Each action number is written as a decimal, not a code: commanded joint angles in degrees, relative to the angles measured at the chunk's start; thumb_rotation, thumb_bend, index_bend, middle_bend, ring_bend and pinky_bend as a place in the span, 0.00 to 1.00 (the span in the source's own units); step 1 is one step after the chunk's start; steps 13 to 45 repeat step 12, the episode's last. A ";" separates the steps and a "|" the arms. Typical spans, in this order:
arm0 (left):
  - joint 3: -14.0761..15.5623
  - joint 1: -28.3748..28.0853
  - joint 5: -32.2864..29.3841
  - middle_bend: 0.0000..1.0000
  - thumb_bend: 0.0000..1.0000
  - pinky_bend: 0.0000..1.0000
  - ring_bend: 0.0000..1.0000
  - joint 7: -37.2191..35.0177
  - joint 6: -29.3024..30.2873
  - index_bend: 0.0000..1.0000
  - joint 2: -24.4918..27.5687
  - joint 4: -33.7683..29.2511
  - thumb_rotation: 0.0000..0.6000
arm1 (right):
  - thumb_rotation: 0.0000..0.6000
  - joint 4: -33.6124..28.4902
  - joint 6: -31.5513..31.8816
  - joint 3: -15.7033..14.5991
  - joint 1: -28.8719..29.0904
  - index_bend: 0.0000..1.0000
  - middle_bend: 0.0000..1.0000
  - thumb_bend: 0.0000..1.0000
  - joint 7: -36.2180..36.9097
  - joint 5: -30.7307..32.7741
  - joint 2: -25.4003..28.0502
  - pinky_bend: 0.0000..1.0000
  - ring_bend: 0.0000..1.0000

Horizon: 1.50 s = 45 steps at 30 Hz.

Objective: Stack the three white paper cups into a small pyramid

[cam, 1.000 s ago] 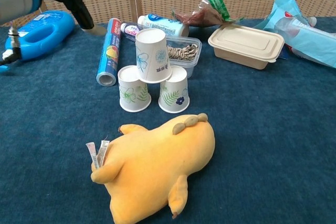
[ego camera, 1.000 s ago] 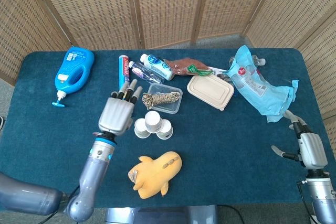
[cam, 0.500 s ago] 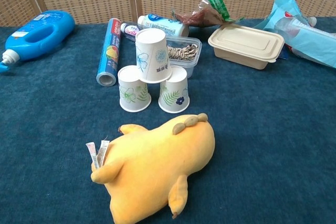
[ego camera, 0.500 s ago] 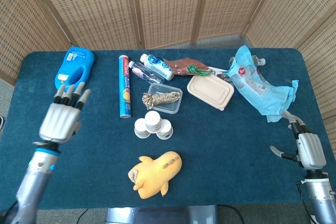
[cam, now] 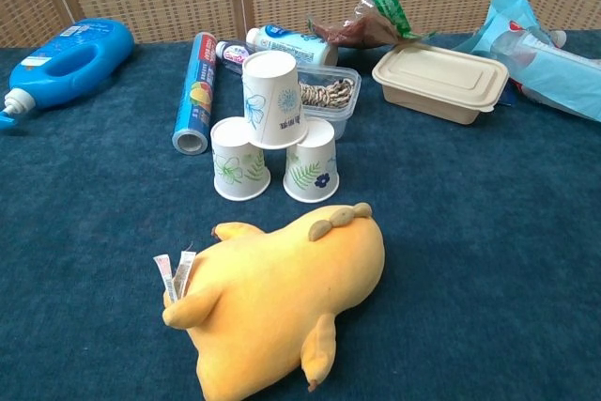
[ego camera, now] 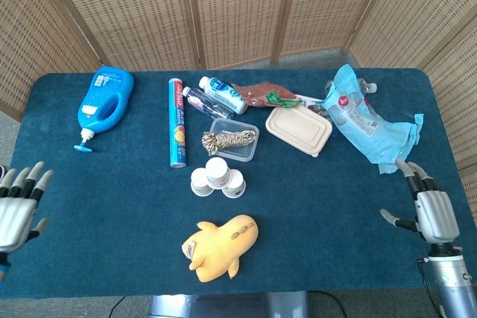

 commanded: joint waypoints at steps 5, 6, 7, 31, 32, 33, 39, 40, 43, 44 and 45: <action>-1.56 5.85 2.57 0.00 0.31 0.00 0.00 -10.28 2.48 0.01 -1.04 5.35 1.00 | 1.00 -4.37 -2.46 -0.44 -0.42 0.00 0.04 0.00 -4.02 2.20 2.30 0.03 0.00; -1.96 6.40 3.04 0.00 0.31 0.00 0.00 -11.48 2.90 0.01 -0.60 5.02 1.00 | 1.00 -5.14 -2.41 -0.34 -0.57 0.00 0.03 0.00 -4.59 2.48 2.72 0.02 0.00; -2.23 6.72 3.41 0.00 0.31 0.00 0.00 -12.27 3.11 0.01 -0.15 4.78 1.00 | 1.00 -5.65 -2.31 -0.28 -0.67 0.00 0.03 0.00 -4.89 2.60 2.99 0.01 0.00; -3.75 7.74 4.44 0.00 0.31 0.00 0.00 -15.24 2.48 0.01 1.77 3.84 1.00 | 1.00 -7.00 -2.38 -0.12 -0.85 0.00 0.02 0.00 -5.56 2.92 3.68 0.01 0.00; -3.75 7.74 4.44 0.00 0.31 0.00 0.00 -15.24 2.48 0.01 1.77 3.84 1.00 | 1.00 -7.00 -2.38 -0.12 -0.85 0.00 0.02 0.00 -5.56 2.92 3.68 0.01 0.00; -3.75 7.74 4.44 0.00 0.31 0.00 0.00 -15.24 2.48 0.01 1.77 3.84 1.00 | 1.00 -7.00 -2.38 -0.12 -0.85 0.00 0.02 0.00 -5.56 2.92 3.68 0.01 0.00; -3.75 7.74 4.44 0.00 0.31 0.00 0.00 -15.24 2.48 0.01 1.77 3.84 1.00 | 1.00 -7.00 -2.38 -0.12 -0.85 0.00 0.02 0.00 -5.56 2.92 3.68 0.01 0.00; -3.75 7.74 4.44 0.00 0.31 0.00 0.00 -15.24 2.48 0.01 1.77 3.84 1.00 | 1.00 -7.00 -2.38 -0.12 -0.85 0.00 0.02 0.00 -5.56 2.92 3.68 0.01 0.00; -3.75 7.74 4.44 0.00 0.31 0.00 0.00 -15.24 2.48 0.01 1.77 3.84 1.00 | 1.00 -7.00 -2.38 -0.12 -0.85 0.00 0.02 0.00 -5.56 2.92 3.68 0.01 0.00; -3.75 7.74 4.44 0.00 0.31 0.00 0.00 -15.24 2.48 0.01 1.77 3.84 1.00 | 1.00 -7.00 -2.38 -0.12 -0.85 0.00 0.02 0.00 -5.56 2.92 3.68 0.01 0.00; -3.75 7.74 4.44 0.00 0.31 0.00 0.00 -15.24 2.48 0.01 1.77 3.84 1.00 | 1.00 -7.00 -2.38 -0.12 -0.85 0.00 0.02 0.00 -5.56 2.92 3.68 0.01 0.00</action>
